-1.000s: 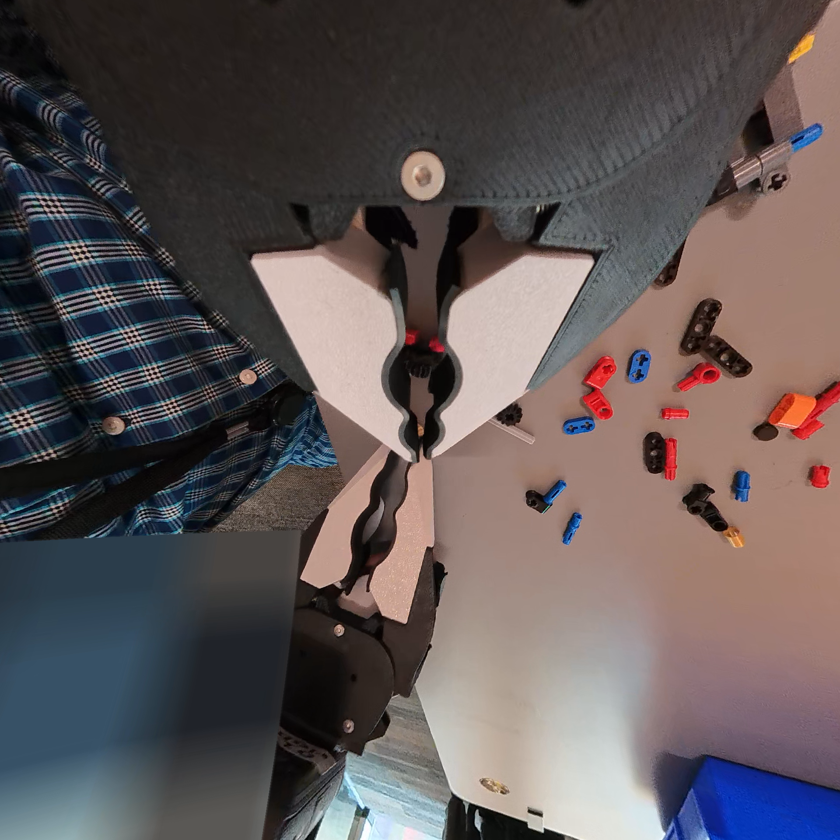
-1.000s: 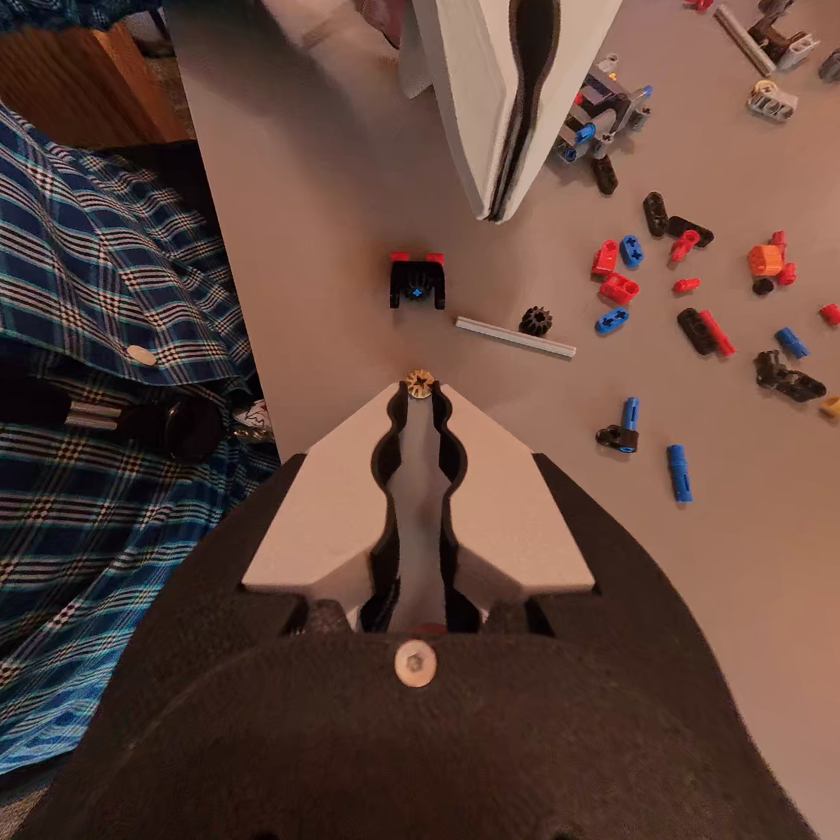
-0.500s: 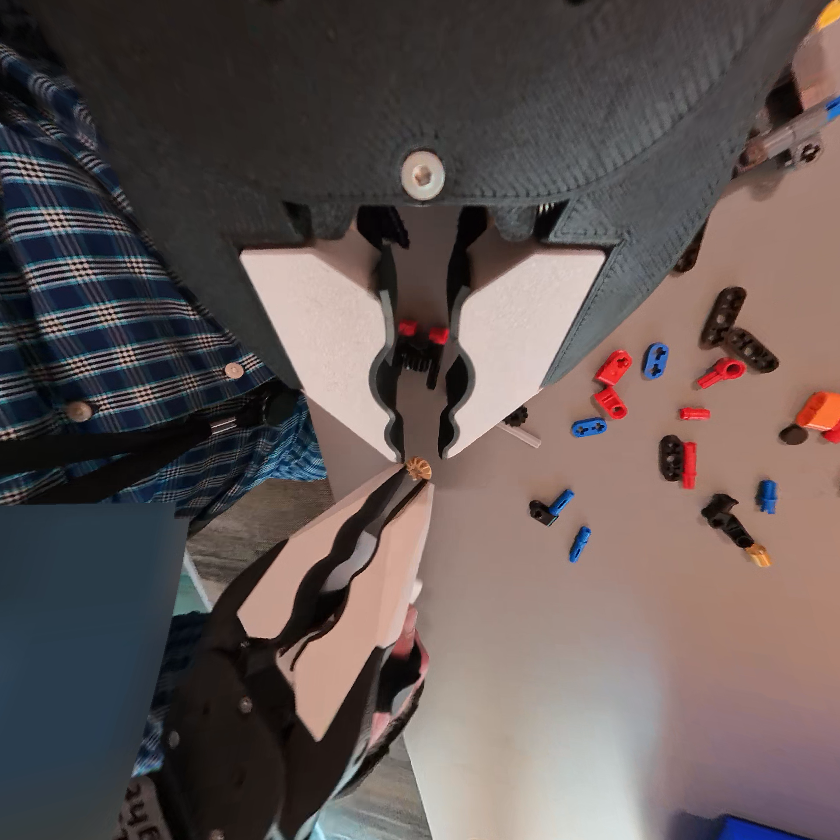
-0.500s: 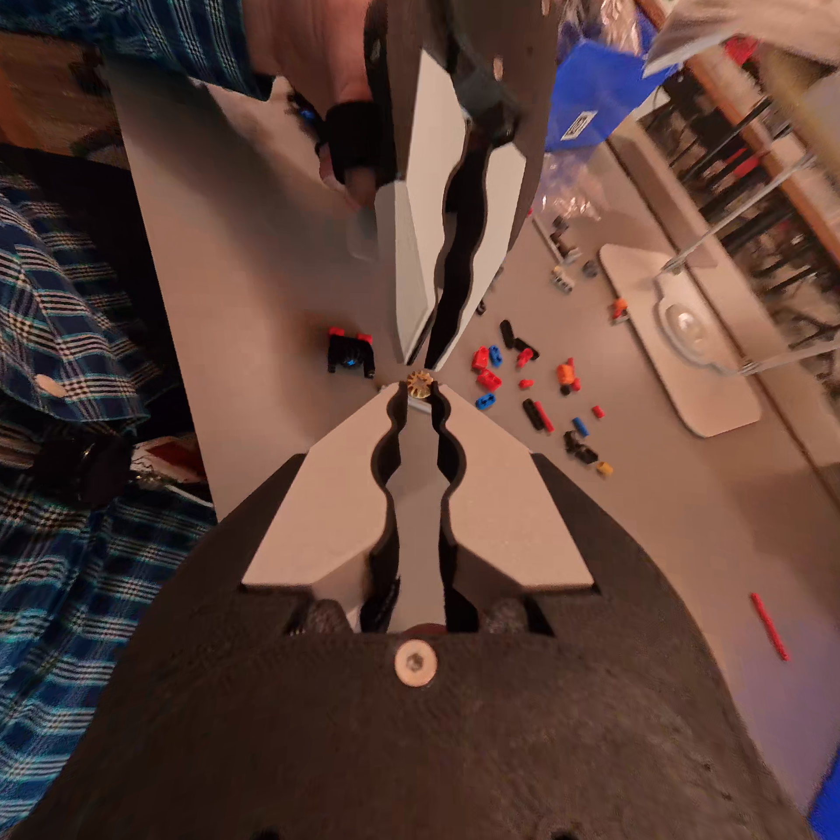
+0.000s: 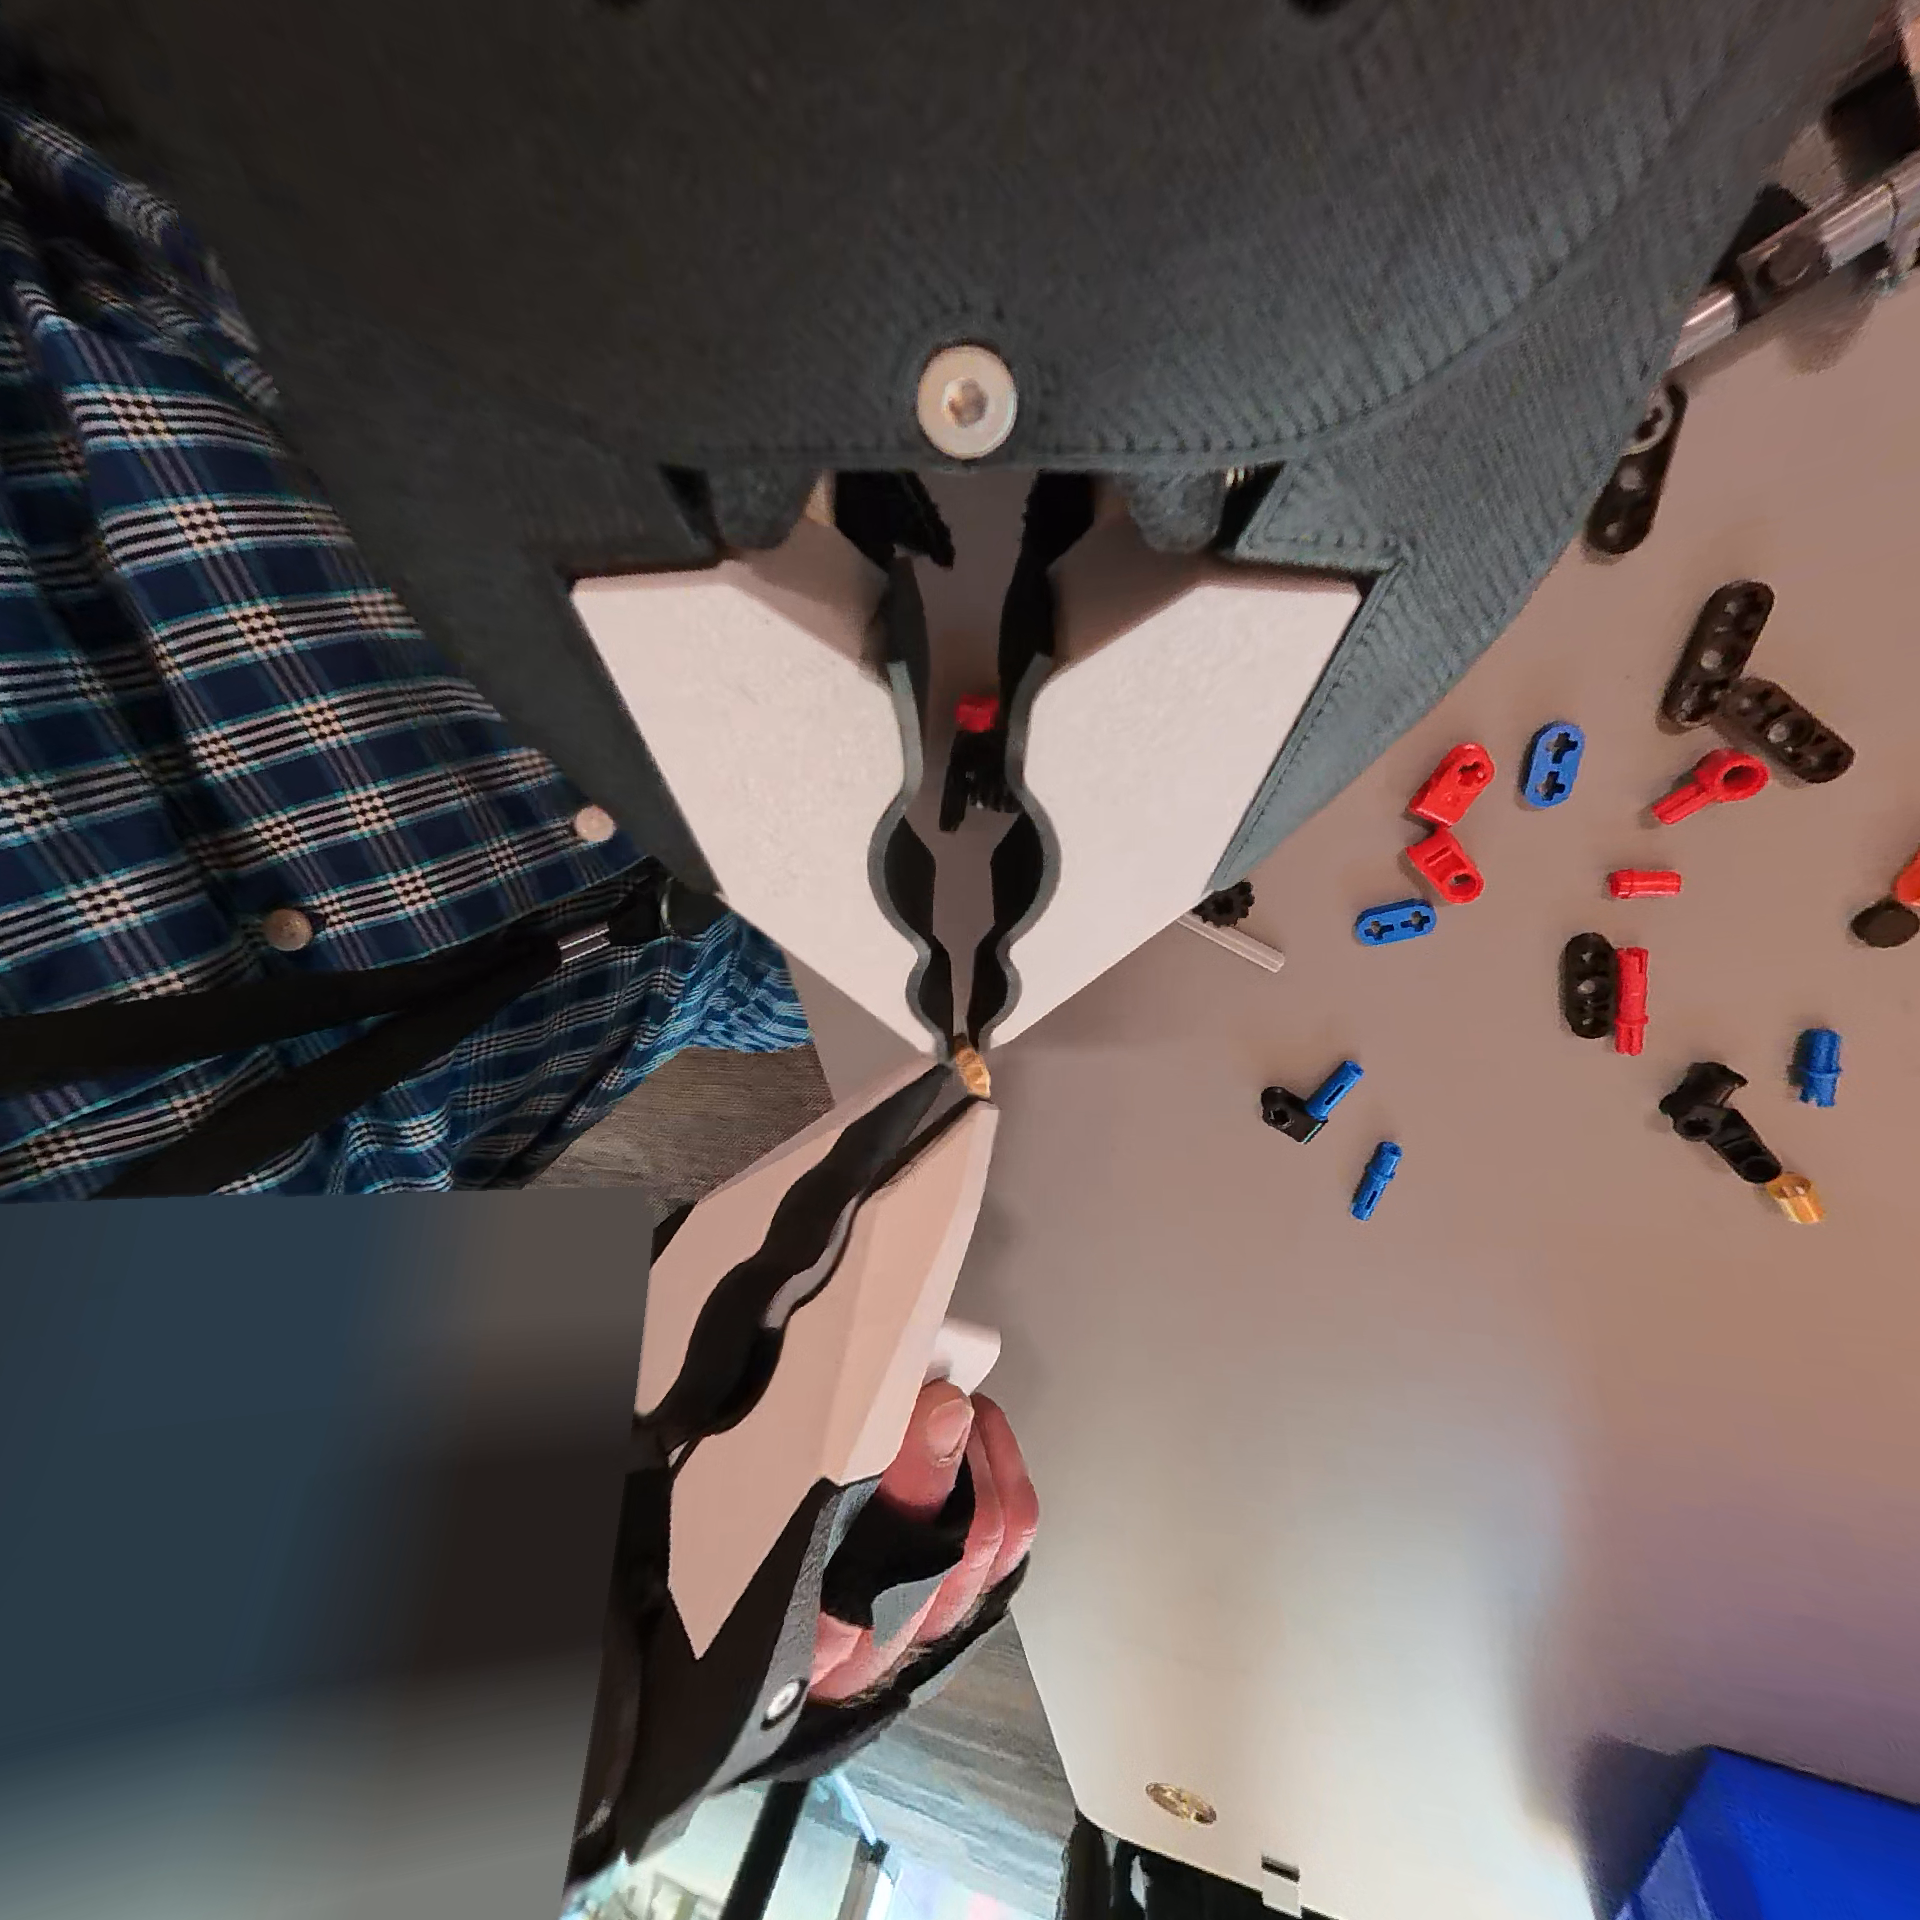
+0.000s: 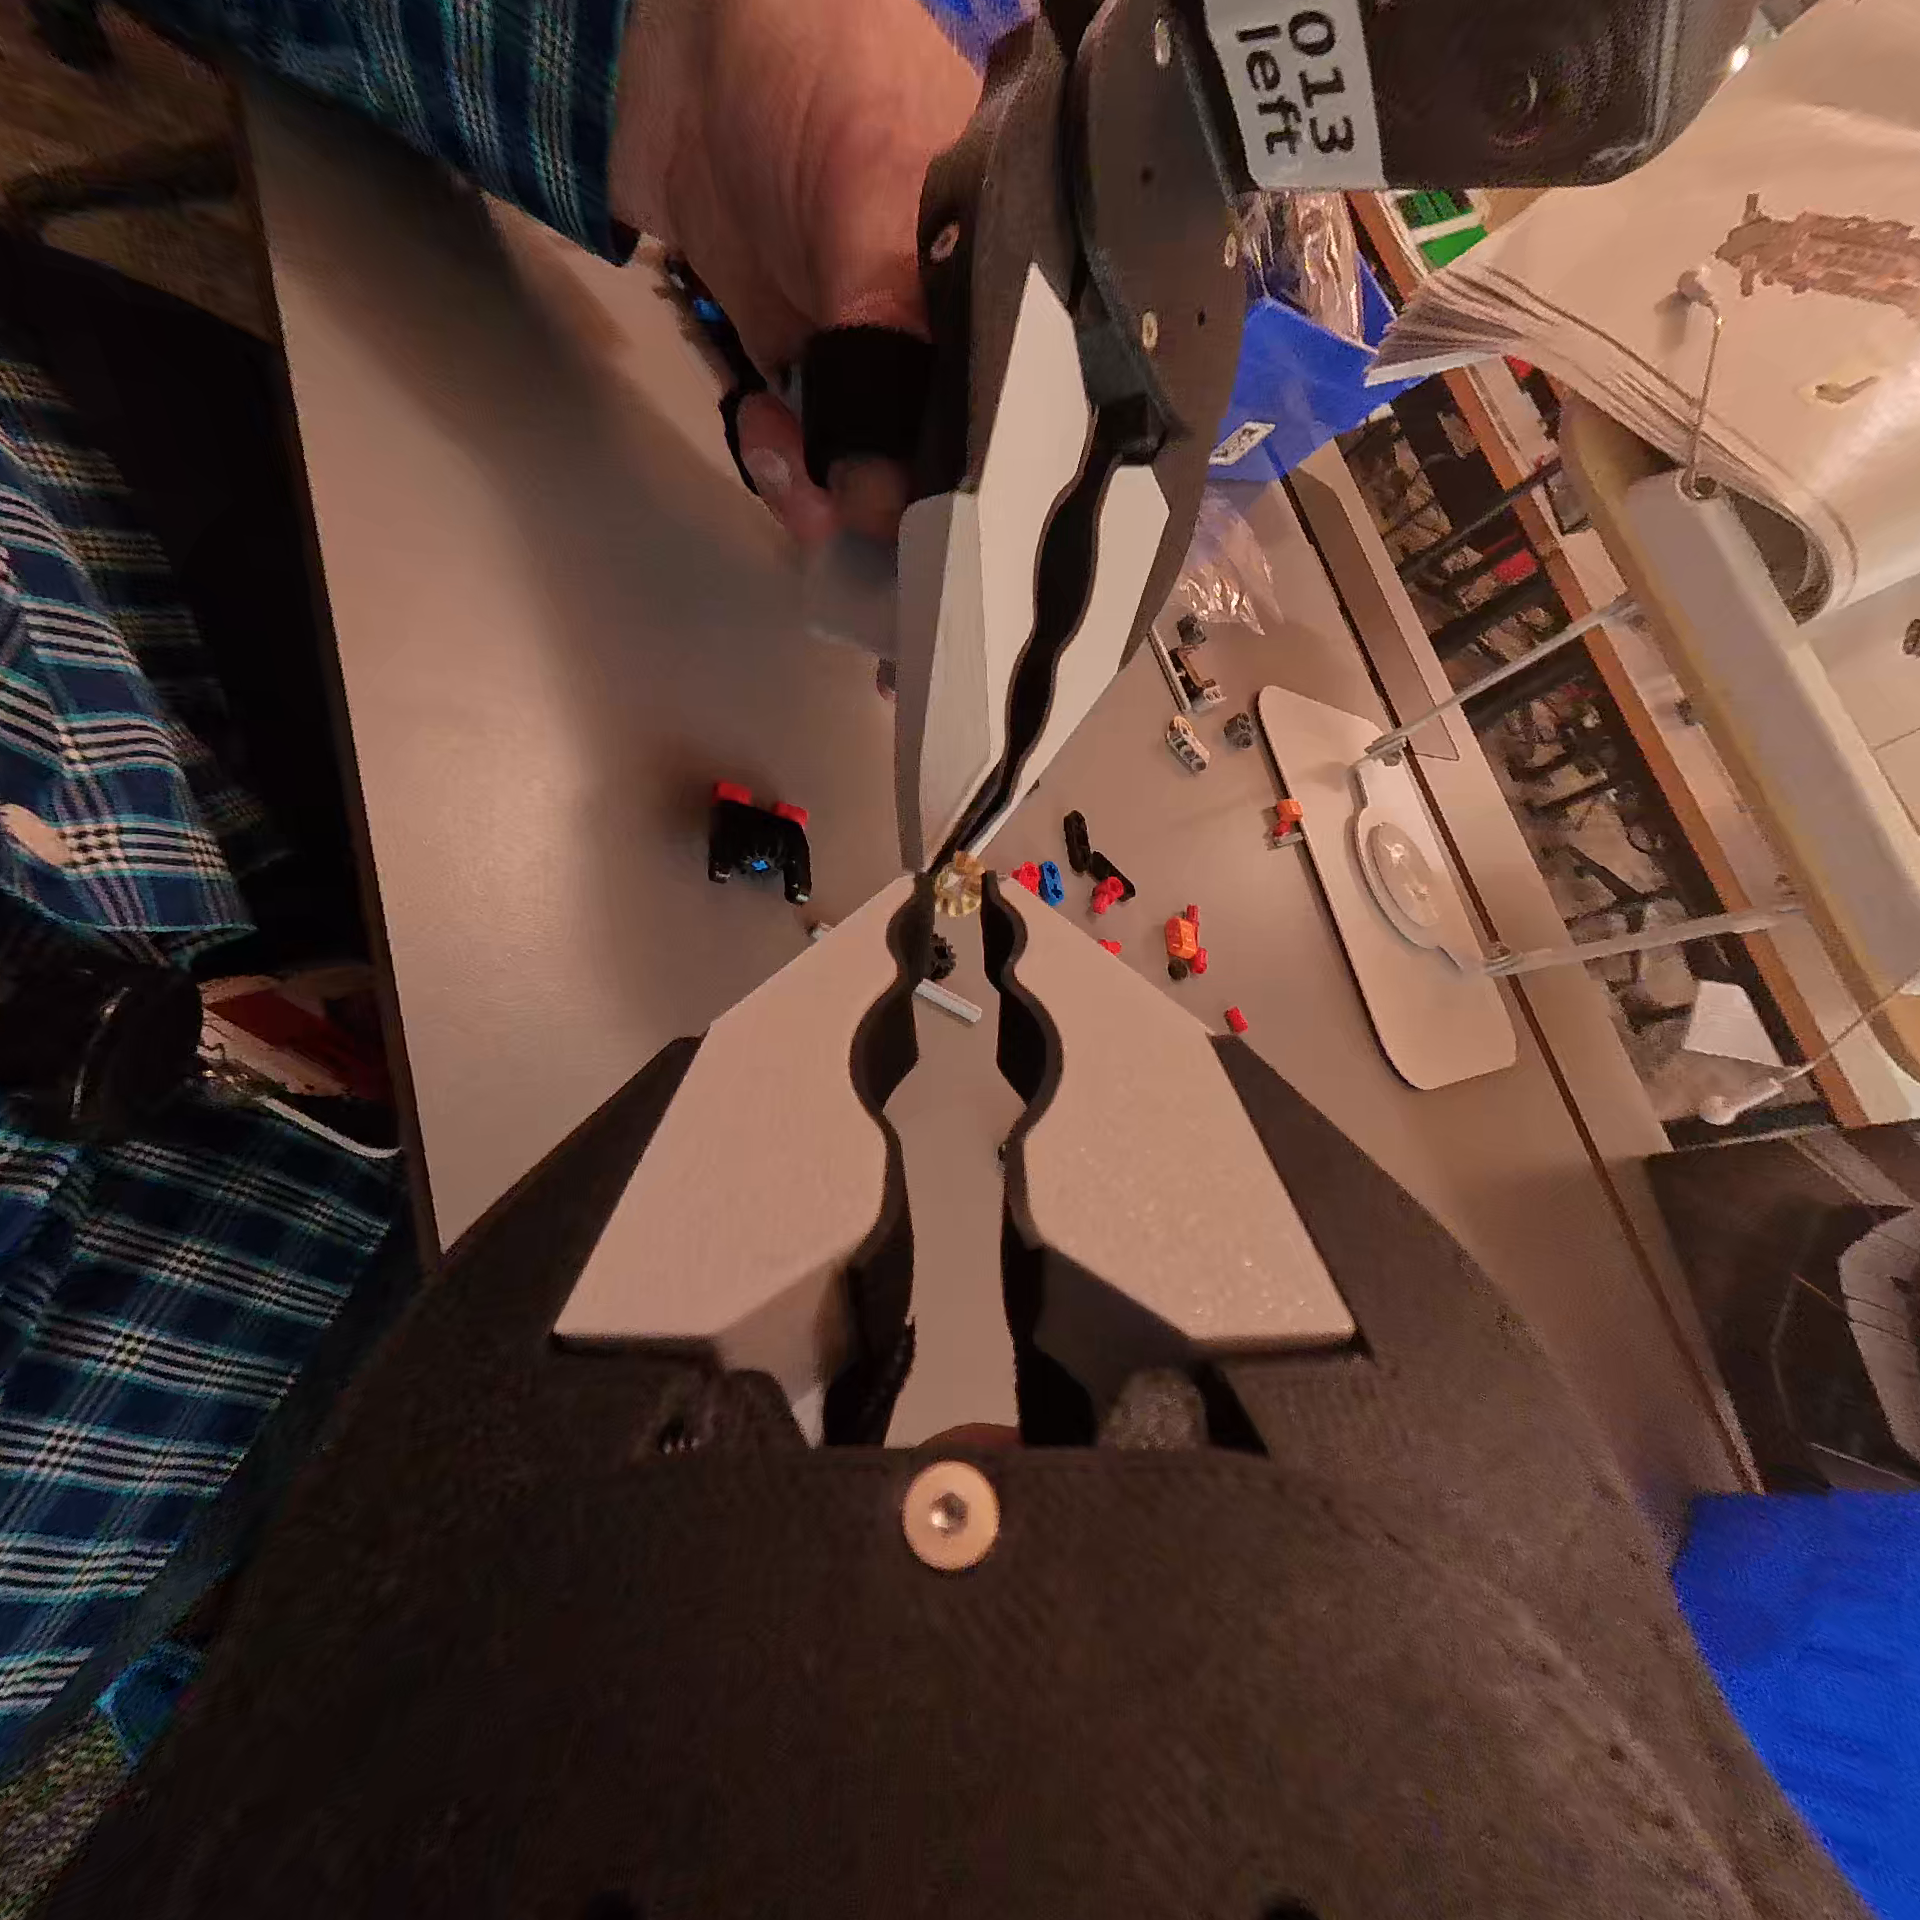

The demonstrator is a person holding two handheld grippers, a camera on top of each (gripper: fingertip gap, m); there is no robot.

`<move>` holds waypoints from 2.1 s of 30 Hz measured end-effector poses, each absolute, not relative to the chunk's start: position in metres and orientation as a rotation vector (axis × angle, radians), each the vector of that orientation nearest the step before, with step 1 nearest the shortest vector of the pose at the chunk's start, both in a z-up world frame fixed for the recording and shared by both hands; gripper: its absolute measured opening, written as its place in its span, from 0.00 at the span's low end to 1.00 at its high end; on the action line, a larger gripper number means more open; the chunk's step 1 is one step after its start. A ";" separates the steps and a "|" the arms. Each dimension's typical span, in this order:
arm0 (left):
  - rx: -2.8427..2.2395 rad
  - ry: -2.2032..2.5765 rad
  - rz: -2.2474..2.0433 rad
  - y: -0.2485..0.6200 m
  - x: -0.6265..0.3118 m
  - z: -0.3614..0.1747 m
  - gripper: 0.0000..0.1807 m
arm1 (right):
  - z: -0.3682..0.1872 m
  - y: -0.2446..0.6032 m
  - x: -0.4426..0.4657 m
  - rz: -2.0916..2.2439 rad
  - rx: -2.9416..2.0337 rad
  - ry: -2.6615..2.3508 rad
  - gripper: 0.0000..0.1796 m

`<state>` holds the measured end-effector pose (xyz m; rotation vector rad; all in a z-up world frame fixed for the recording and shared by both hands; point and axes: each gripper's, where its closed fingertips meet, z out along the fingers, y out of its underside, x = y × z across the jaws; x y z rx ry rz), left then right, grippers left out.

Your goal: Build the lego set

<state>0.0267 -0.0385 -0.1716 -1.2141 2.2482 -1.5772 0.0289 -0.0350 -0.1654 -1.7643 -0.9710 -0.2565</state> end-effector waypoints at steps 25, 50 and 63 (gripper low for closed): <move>-0.770 2.334 -1.219 -0.050 0.018 -0.176 0.01 | -0.171 -0.046 0.021 0.367 -1.881 -0.825 0.02; -0.872 2.497 -0.816 -0.015 0.000 -0.219 0.22 | -0.227 -0.031 0.016 0.209 -2.134 -0.829 0.00; -0.884 2.545 -0.790 -0.026 0.004 -0.228 0.13 | -0.227 -0.027 0.015 0.188 -2.139 -0.747 0.00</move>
